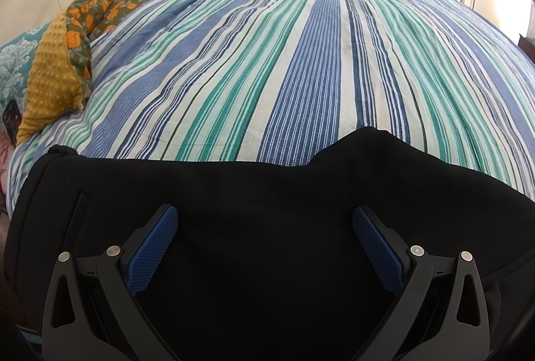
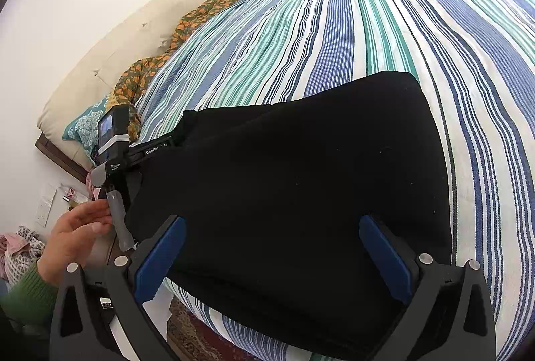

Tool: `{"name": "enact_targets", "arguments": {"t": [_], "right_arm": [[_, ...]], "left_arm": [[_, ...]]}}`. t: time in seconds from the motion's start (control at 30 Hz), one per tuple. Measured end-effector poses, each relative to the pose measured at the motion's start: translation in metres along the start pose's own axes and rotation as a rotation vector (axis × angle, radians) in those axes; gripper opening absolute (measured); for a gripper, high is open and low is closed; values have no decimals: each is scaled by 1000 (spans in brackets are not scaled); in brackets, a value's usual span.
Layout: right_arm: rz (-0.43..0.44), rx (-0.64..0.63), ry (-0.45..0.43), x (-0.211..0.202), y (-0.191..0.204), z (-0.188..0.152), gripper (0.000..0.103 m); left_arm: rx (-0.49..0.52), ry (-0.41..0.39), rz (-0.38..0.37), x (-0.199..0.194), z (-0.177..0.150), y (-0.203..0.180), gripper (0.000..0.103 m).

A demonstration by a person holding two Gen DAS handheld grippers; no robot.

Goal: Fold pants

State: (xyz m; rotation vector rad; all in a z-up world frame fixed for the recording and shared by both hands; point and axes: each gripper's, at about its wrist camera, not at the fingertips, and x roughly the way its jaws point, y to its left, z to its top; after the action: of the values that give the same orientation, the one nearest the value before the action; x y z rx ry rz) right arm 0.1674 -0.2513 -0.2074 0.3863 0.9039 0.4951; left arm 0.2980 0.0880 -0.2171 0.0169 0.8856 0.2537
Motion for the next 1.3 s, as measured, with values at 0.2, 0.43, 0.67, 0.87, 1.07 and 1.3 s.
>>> {"name": "enact_targets", "arguments": {"t": [0.2, 0.43, 0.67, 0.87, 1.07, 1.3], "right_arm": [[-9, -15, -3, 0, 2, -1, 103], [-15, -33, -5, 0, 3, -3, 103], [-21, -44, -7, -1, 2, -5, 103], [-36, -61, -5, 1, 5, -6, 103], [-43, -58, -5, 0, 5, -6, 103], [-55, -71, -2, 0, 6, -7, 103]], "left_arm": [[-2, 4, -5, 1, 0, 2, 103], [-16, 39, -38, 6, 5, 6, 103], [-61, 225, -160, -2, 17, 23, 101], [-219, 32, -366, -103, 1, 86, 92], [-678, -60, -441, -137, -80, 226, 95], [-1135, 29, -509, -77, -173, 306, 60]]}}
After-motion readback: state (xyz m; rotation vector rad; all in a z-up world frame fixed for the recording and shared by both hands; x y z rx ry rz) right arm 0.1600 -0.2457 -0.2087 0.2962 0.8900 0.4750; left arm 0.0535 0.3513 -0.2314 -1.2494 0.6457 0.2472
